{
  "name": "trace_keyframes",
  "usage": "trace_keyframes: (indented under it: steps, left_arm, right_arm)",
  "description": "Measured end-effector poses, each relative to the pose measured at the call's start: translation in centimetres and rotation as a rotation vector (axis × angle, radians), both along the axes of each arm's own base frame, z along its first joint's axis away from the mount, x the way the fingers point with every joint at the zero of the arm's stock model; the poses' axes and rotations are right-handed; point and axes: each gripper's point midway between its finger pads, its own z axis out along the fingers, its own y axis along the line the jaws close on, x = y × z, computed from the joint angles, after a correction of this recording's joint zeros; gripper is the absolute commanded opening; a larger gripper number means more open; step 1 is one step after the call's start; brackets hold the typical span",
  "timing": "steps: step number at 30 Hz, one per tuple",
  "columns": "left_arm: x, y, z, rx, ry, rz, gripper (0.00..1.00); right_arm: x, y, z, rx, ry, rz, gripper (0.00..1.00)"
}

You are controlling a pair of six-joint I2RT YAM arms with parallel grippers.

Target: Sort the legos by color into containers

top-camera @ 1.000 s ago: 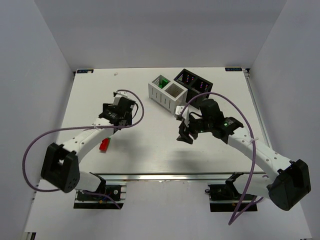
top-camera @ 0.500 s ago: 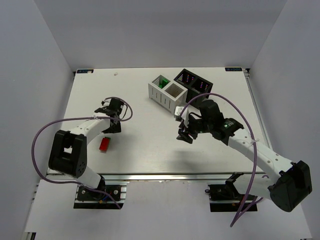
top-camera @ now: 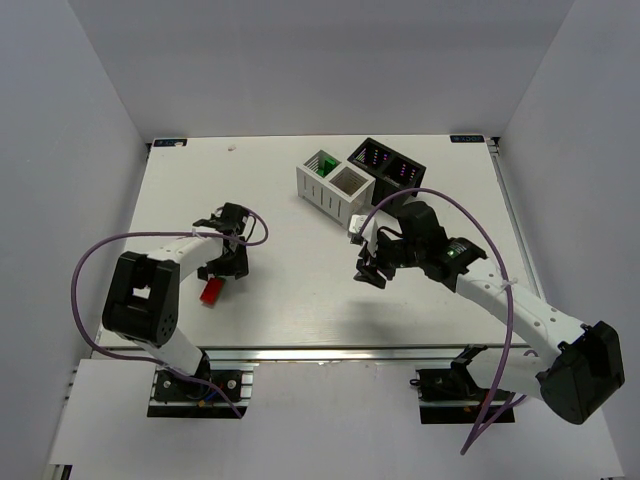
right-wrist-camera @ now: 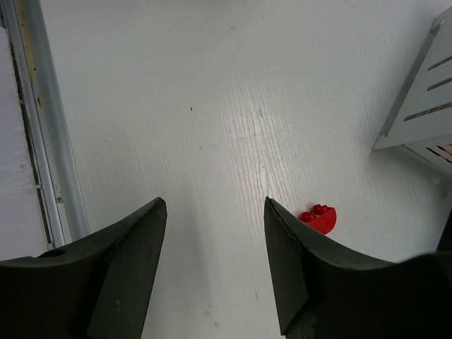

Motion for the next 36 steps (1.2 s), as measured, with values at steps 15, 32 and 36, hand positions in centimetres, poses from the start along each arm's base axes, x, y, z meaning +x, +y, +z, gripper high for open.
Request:
trace_keyframes:
  steps: [15, 32, 36]
  left_arm:
    - [-1.7, -2.3, -0.6, -0.134, 0.076, -0.027, 0.76]
    - [-2.2, -4.4, -1.0, -0.251, 0.106, -0.058, 0.68]
    - [-2.1, -4.7, -0.8, -0.271, 0.093, -0.058, 0.77]
  right_arm:
    - [0.3, 0.0, 0.1, -0.002, -0.014, -0.009, 0.63]
    - [0.3, 0.1, 0.2, -0.001, -0.022, -0.005, 0.63]
    - [0.2, 0.2, 0.2, -0.001, -0.022, -0.003, 0.63]
